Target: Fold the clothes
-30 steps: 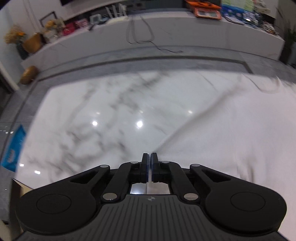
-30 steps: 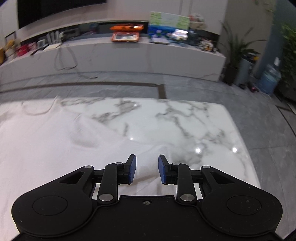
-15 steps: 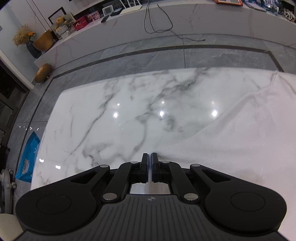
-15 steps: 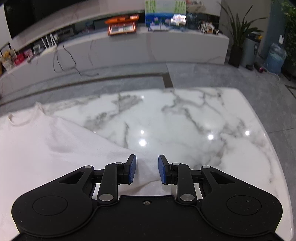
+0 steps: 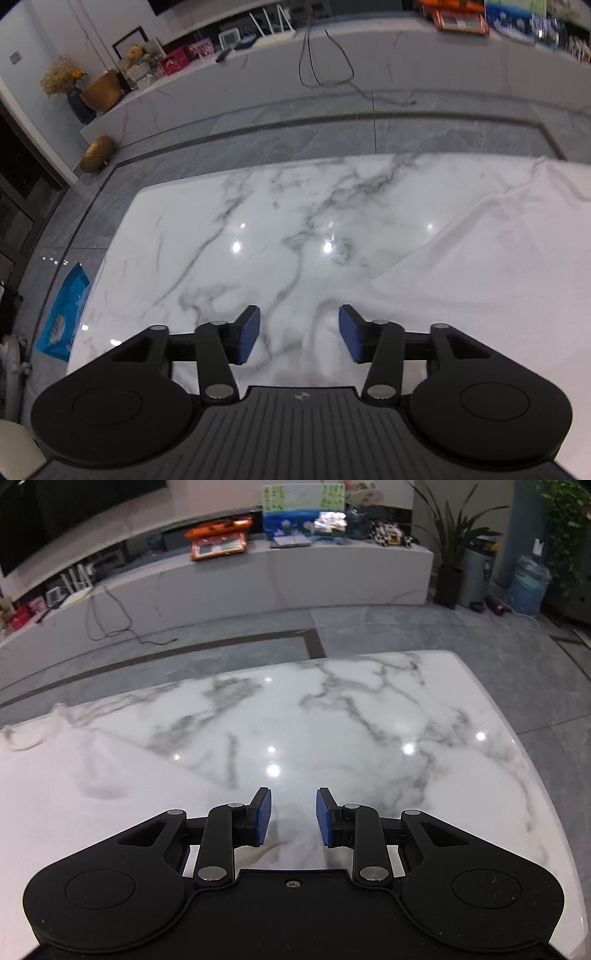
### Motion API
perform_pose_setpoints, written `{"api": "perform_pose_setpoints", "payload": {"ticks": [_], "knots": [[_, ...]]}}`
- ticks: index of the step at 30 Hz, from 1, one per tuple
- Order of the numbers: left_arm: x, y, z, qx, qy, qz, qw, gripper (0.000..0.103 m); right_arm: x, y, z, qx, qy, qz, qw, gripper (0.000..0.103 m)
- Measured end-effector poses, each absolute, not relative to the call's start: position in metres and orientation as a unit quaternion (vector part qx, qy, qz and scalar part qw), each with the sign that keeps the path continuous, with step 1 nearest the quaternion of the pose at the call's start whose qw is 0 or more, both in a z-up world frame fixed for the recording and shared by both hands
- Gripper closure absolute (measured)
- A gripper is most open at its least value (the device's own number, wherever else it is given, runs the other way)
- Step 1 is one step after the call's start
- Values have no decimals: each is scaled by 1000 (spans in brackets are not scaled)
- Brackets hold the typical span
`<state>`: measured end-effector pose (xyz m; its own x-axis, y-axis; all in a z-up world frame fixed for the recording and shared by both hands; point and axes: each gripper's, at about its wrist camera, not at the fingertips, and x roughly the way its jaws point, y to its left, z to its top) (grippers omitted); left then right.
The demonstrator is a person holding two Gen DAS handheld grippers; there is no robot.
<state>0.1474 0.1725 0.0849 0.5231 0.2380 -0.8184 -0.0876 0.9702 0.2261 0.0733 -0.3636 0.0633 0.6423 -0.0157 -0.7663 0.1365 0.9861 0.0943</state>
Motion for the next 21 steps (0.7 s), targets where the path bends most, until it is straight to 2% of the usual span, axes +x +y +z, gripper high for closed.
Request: {"api": "perform_pose_setpoints", "payload": {"ticks": [8, 21], "knots": [[46, 133, 102, 50, 474, -10, 879, 57, -9, -313, 85, 75, 426, 37, 901, 77], [-108, 119, 81, 42, 492, -59, 868, 57, -193, -248, 73, 54, 442, 109, 889, 77]]}}
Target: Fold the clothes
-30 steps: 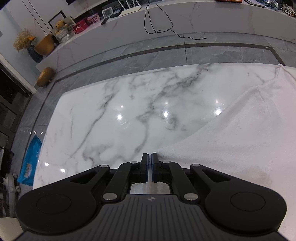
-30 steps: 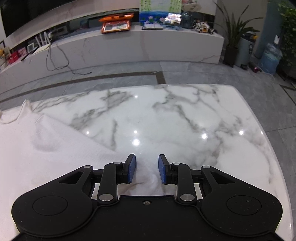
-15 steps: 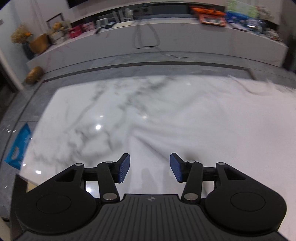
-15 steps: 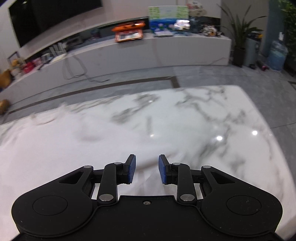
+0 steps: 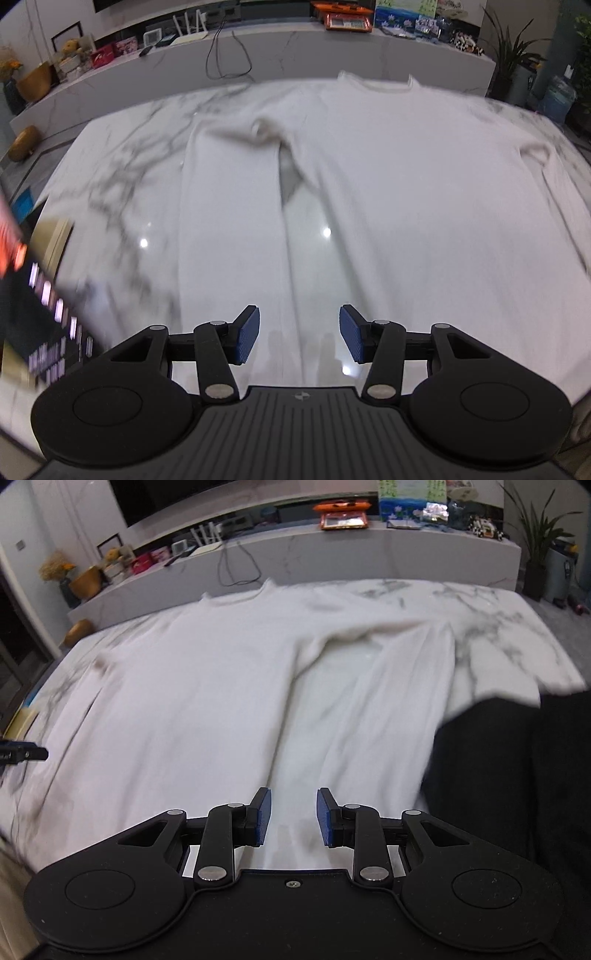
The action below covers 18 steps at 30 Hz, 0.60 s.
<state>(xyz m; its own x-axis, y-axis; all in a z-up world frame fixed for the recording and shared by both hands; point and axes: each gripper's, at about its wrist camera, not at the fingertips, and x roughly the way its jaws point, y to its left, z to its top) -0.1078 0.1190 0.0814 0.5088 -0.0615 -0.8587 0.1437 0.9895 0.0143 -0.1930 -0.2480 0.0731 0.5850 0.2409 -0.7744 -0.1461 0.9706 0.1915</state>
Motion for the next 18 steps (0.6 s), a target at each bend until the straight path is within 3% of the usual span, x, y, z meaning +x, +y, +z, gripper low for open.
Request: {"api": "perform_pose_setpoints", "payload": {"ticks": [7, 18], "knots": [[-152, 120, 64, 21, 514, -80, 854, 56, -250, -251, 65, 63, 453, 108, 882, 76], [-165, 117, 63, -13, 495, -79, 865, 56, -263, -217, 52, 31, 455, 166, 874, 76]]}}
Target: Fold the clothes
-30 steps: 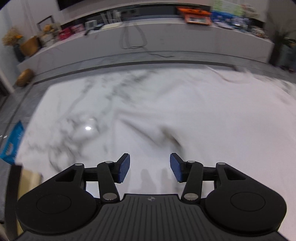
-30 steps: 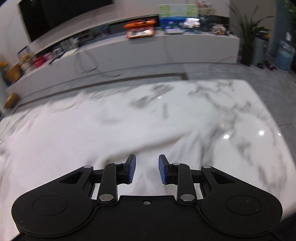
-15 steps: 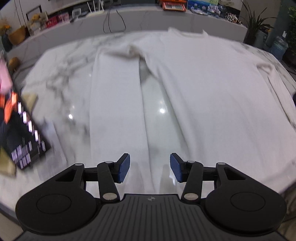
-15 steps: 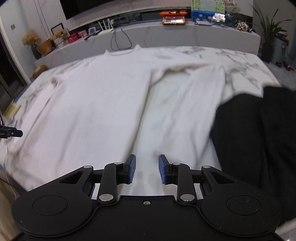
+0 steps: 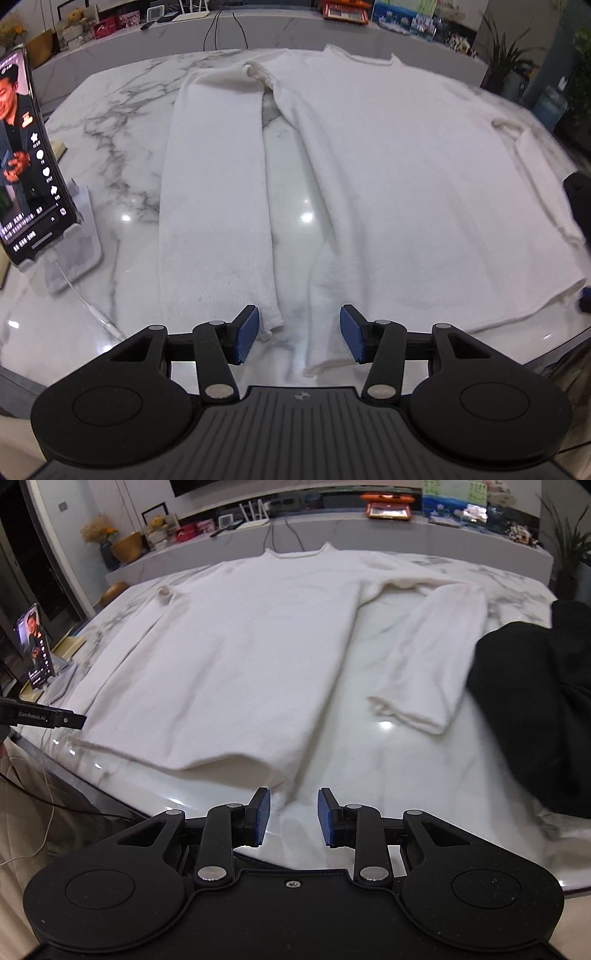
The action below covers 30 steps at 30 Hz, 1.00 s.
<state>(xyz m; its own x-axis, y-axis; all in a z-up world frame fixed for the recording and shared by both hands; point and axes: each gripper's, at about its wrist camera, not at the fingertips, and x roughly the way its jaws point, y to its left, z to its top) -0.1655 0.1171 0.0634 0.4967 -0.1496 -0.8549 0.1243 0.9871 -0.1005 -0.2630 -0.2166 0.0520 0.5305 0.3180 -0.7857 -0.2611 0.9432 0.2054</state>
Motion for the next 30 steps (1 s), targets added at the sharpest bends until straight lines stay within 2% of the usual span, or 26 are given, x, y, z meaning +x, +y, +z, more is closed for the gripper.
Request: {"api": "perform_pose_setpoints", "payload": {"ticks": [5, 7, 13, 15, 17, 20, 26, 29, 30], "knots": [[-170, 116, 65, -20, 486, -81, 870, 56, -261, -205, 44, 23, 455, 167, 875, 79], [-171, 115, 66, -21, 482, -87, 872, 56, -261, -202, 44, 12, 454, 170, 875, 100], [-168, 106, 58, 1, 489, -86, 868, 56, -264, -209, 51, 13, 448, 161, 879, 100], [-168, 108, 56, -8, 486, -92, 869, 60, -266, -211, 59, -1, 439, 151, 886, 101], [-168, 108, 56, -7, 485, -92, 870, 80, -268, -214, 69, -24, 427, 136, 894, 101], [-168, 111, 57, -18, 486, -90, 869, 93, -275, -219, 89, -80, 399, 107, 907, 102], [-172, 105, 59, -17, 493, -105, 864, 94, -276, -234, 93, -88, 418, 116, 897, 102], [-172, 111, 59, -37, 494, -105, 862, 94, -275, -228, 86, -75, 426, 138, 891, 95], [-172, 114, 60, -45, 495, -104, 861, 94, -275, -223, 83, -72, 426, 146, 890, 89]]}}
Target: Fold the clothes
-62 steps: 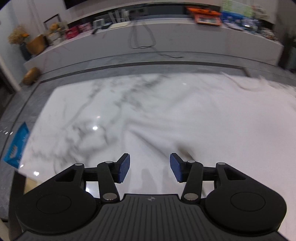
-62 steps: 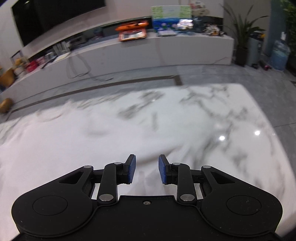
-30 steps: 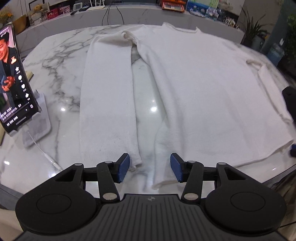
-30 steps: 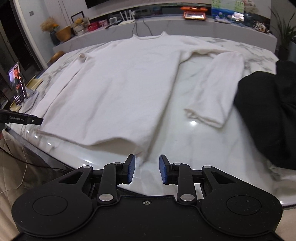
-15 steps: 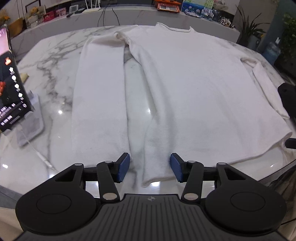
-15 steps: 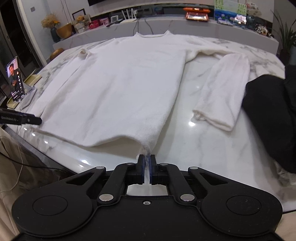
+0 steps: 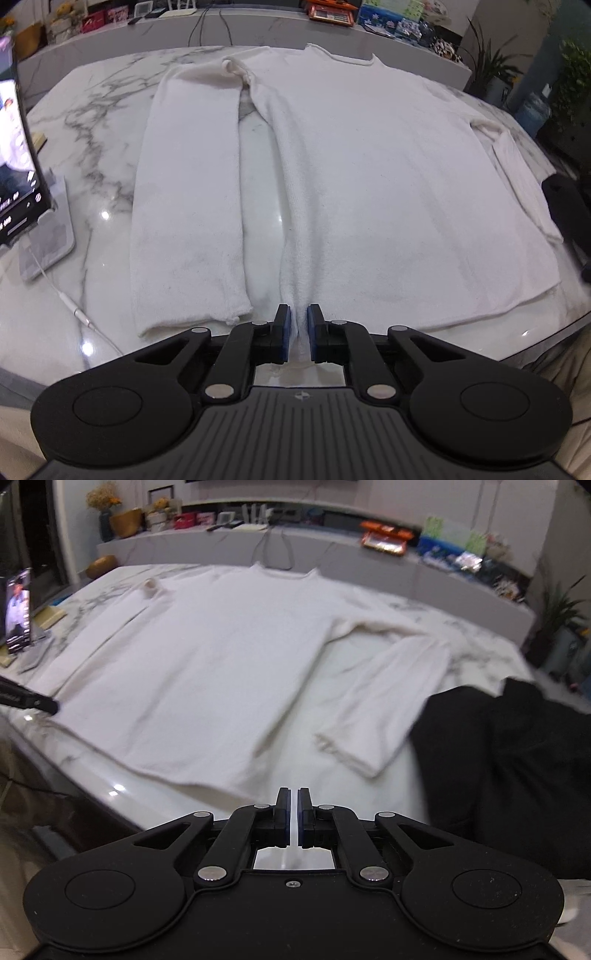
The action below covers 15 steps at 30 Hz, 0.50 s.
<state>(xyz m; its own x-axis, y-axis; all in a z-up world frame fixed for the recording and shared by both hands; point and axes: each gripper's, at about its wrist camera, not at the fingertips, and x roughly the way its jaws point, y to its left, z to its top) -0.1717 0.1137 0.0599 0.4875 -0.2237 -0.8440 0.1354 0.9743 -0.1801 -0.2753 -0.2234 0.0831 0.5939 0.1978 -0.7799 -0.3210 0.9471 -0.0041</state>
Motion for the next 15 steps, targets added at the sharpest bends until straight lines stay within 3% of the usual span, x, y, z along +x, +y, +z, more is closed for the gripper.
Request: {"api": "perform_pose_setpoints", "payload": {"ticks": [3, 8, 10, 11, 12, 13, 15], "knots": [[-170, 118, 61, -59, 497, -103, 860, 94, -272, -207, 72, -89, 436, 172, 879, 80], [-166, 114, 60, -57, 498, -103, 859, 79, -257, -197, 55, -103, 456, 177, 866, 79], [-167, 111, 60, -54, 494, -108, 861, 79, -253, -197, 49, -97, 463, 177, 863, 80], [-167, 109, 59, -53, 492, -111, 862, 79, -252, -199, 48, -95, 465, 177, 862, 82], [-166, 108, 59, -54, 491, -113, 862, 82, -252, -200, 47, -89, 467, 175, 862, 94], [-166, 108, 60, -55, 490, -115, 863, 96, -251, -200, 47, -83, 466, 174, 864, 98], [-166, 112, 66, -66, 482, -117, 866, 96, -252, -202, 51, -85, 460, 169, 868, 99]]}}
